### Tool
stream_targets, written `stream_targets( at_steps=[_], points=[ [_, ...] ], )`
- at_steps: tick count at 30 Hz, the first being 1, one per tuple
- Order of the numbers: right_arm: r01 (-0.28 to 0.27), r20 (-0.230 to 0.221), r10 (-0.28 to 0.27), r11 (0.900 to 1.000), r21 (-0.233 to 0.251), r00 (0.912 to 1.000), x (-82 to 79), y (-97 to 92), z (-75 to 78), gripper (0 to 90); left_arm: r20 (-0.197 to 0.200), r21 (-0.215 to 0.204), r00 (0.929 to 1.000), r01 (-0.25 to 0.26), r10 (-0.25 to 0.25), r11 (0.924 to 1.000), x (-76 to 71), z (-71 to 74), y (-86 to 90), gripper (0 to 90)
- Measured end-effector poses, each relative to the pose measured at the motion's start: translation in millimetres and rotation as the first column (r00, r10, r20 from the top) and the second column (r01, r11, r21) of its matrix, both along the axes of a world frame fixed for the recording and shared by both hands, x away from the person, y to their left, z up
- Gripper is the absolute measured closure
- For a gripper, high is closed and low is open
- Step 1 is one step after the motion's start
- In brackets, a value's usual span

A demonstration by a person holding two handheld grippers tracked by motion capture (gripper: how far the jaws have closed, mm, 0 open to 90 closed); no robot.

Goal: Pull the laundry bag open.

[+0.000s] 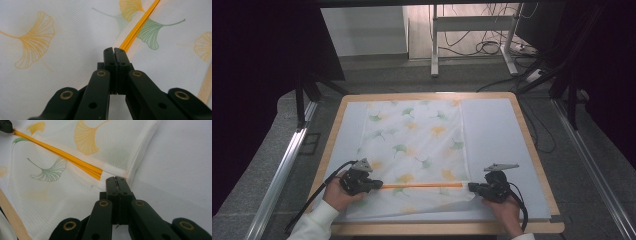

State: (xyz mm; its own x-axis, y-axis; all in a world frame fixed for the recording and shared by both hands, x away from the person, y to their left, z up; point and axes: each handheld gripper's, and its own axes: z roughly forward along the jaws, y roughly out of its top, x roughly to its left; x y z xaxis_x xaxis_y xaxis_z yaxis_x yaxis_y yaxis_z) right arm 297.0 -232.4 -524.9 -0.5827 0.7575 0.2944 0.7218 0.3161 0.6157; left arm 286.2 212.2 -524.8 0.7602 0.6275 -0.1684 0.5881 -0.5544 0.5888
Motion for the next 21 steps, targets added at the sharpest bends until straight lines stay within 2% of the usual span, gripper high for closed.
stream_targets(
  at_steps=[21],
  points=[
    [0.001, 0.000, -0.001, 1.0000, -0.001, 1.0000, -0.1, 0.4, 0.2, 89.8, 0.002, 0.004, 0.9990, -0.044, 0.044, 0.9990, -3.7, -0.8, 22.7, 89.9]
  ],
)
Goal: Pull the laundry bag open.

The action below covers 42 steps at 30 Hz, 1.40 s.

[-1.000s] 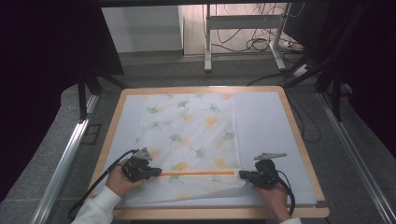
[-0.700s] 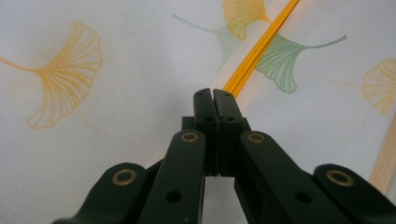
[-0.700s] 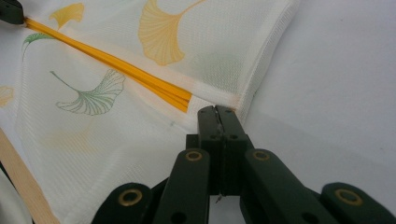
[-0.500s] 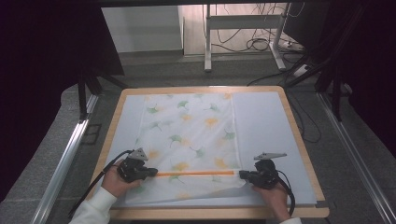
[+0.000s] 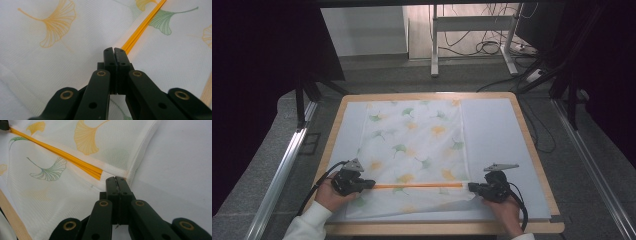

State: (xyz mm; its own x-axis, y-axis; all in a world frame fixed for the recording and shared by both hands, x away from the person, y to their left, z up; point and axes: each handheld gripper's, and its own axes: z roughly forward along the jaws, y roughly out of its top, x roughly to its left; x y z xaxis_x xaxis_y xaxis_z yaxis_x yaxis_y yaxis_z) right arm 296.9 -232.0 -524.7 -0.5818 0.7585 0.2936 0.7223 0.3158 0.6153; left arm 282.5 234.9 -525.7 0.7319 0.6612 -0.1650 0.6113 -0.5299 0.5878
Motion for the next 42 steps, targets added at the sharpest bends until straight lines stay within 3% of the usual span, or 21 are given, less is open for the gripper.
stream_targets(
  at_steps=[42],
  points=[
    [0.001, -0.001, -0.001, 1.0000, -0.001, 1.0000, -0.1, 0.3, 0.1, 89.8, 0.006, -0.022, 0.9946, -0.104, 0.104, 0.9943, -12.6, -3.3, 52.2, 89.9]
  ],
)
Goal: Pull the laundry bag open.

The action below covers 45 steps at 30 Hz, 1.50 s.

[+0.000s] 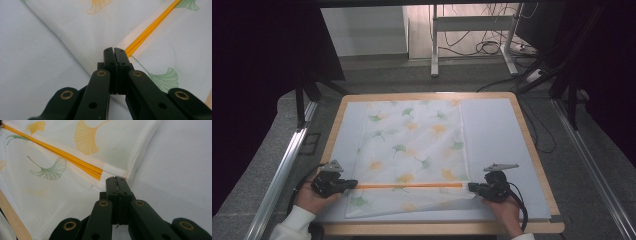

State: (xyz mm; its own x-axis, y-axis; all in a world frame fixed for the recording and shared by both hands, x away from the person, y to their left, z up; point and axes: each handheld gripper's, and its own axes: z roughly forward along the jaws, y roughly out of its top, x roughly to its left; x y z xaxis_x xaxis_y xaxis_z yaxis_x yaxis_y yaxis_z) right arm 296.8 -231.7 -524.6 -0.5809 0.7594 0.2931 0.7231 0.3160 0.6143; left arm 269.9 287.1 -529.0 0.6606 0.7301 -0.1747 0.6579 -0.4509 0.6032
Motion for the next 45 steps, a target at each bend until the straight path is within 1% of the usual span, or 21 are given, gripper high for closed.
stream_targets(
  at_steps=[2, 6, 8, 18, 26, 32, 37, 41, 45],
  points=[
    [0.000, 0.000, 0.000, 1.0000, 0.000, 1.0000, 0.0, 0.0, 0.0, 89.8, 0.006, 0.006, 1.0000, 0.001, -0.001, 1.0000, -0.6, 0.2, -0.2, 89.9],
    [-0.001, 0.000, 0.001, 1.0000, 0.001, 1.0000, 0.1, -0.1, -0.1, 89.8, 0.004, -0.004, 1.0000, 0.000, 0.000, 1.0000, -0.8, -0.1, 1.7, 89.9],
    [0.000, 0.000, 0.000, 1.0000, 0.001, 1.0000, 0.1, -0.1, -0.1, 89.8, 0.004, 0.000, 1.0000, -0.001, 0.001, 1.0000, -1.1, 0.0, 2.4, 89.9],
    [-0.002, 0.000, 0.002, 1.0000, 0.001, 1.0000, 0.2, -0.4, -0.2, 89.8, 0.007, -0.016, 0.9999, -0.008, 0.008, 0.9998, -3.0, 0.2, 7.5, 89.8],
    [-0.001, 0.000, 0.001, 1.0000, 0.002, 1.0000, 0.2, -0.4, -0.2, 89.8, 0.001, -0.030, 0.9999, -0.014, 0.014, 0.9995, -4.7, -0.4, 13.1, 89.8],
    [0.000, 0.001, 0.000, 1.0000, 0.002, 1.0000, 0.1, -0.5, -0.3, 89.8, 0.004, -0.022, 0.9999, -0.014, 0.014, 0.9997, -3.3, -0.4, 11.5, 89.8],
    [0.002, 0.002, -0.002, 1.0000, 0.004, 1.0000, -0.2, 0.0, -0.3, 89.8, 0.000, -0.031, 0.9998, -0.019, 0.019, 0.9993, -2.3, -0.6, 11.4, 89.7],
    [-0.003, 0.017, 0.004, 0.9997, -0.023, 0.9999, -1.3, 1.9, 0.9, 89.7, 0.010, -0.020, 0.9999, -0.014, 0.014, 0.9997, -2.3, 0.0, 8.4, 89.7],
    [-0.011, 0.031, 0.012, 0.9992, -0.040, 0.9995, -2.0, 4.0, 1.8, 89.7, 0.019, -0.039, 0.9997, -0.015, 0.015, 0.9991, -3.9, 0.7, 8.6, 89.4]
  ],
)
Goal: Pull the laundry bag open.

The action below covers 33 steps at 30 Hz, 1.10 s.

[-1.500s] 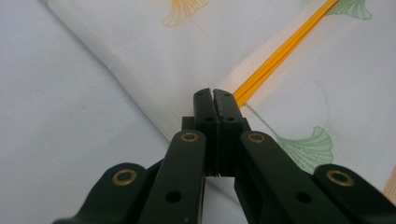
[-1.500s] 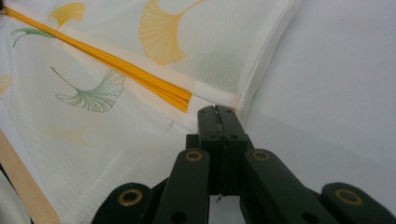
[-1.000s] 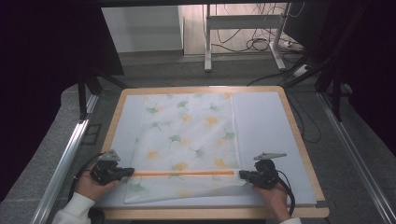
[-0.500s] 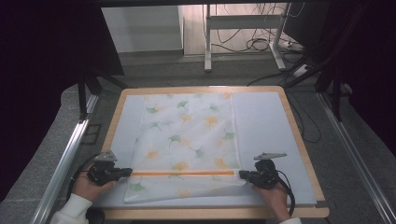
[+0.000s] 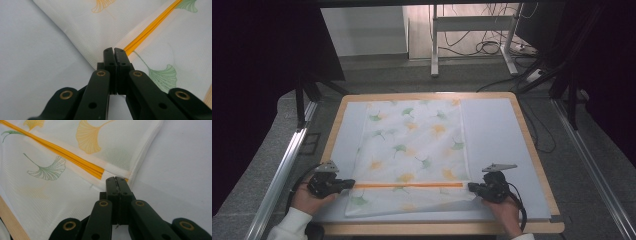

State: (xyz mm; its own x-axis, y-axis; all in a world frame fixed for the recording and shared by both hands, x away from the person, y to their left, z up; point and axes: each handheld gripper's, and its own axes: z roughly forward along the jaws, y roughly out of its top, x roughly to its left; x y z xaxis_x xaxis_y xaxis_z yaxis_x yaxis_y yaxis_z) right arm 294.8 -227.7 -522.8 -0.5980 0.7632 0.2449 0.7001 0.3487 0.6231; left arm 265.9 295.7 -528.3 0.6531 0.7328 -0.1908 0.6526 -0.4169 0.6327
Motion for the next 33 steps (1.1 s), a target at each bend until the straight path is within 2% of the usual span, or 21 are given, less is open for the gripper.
stream_targets(
  at_steps=[4, 8, 15, 18, 22, 29, 33],
  points=[
    [-0.002, 0.007, 0.002, 1.0000, -0.006, 1.0000, -0.9, 0.8, 0.5, 89.6, 0.022, -0.024, 0.9997, -0.006, 0.006, 0.9997, -2.4, 3.2, -0.2, 87.3],
    [-0.010, 0.031, 0.011, 0.9999, -0.008, 0.9994, -2.6, 1.6, 2.9, 89.6, 0.062, -0.048, 0.9978, -0.017, 0.020, 0.9987, -4.8, 7.7, -0.5, 84.6],
    [-0.038, 0.101, 0.037, 0.9993, 0.005, 0.9942, -6.2, 1.6, 10.5, 89.5, 0.146, -0.082, 0.9854, -0.076, 0.088, 0.9937, -7.1, 14.5, -1.8, 72.3],
    [-0.049, 0.126, 0.047, 0.9987, 0.013, 0.9909, -6.2, -0.9, 12.6, 88.0, 0.168, -0.073, 0.9785, -0.109, 0.120, 0.9913, -5.5, 13.7, -1.1, 66.5],
    [-0.032, 0.165, 0.029, 0.9994, 0.010, 0.9859, -5.4, -4.9, 14.0, 76.3, 0.174, -0.049, 0.9726, -0.147, 0.154, 0.9879, -1.1, 10.5, 0.1, 59.5],
    [0.014, 0.207, -0.019, 0.9996, 0.024, 0.9781, -1.9, -17.4, 15.9, 63.0, 0.185, -0.001, 0.9666, -0.180, 0.178, 0.9836, 6.7, 5.6, 1.2, 56.9],
    [0.053, 0.216, -0.057, 0.9983, 0.027, 0.9748, 1.2, -27.4, 15.0, 59.1, 0.191, 0.015, 0.9628, -0.198, 0.192, 0.9801, 9.2, 3.0, 4.0, 56.4]
  ],
)
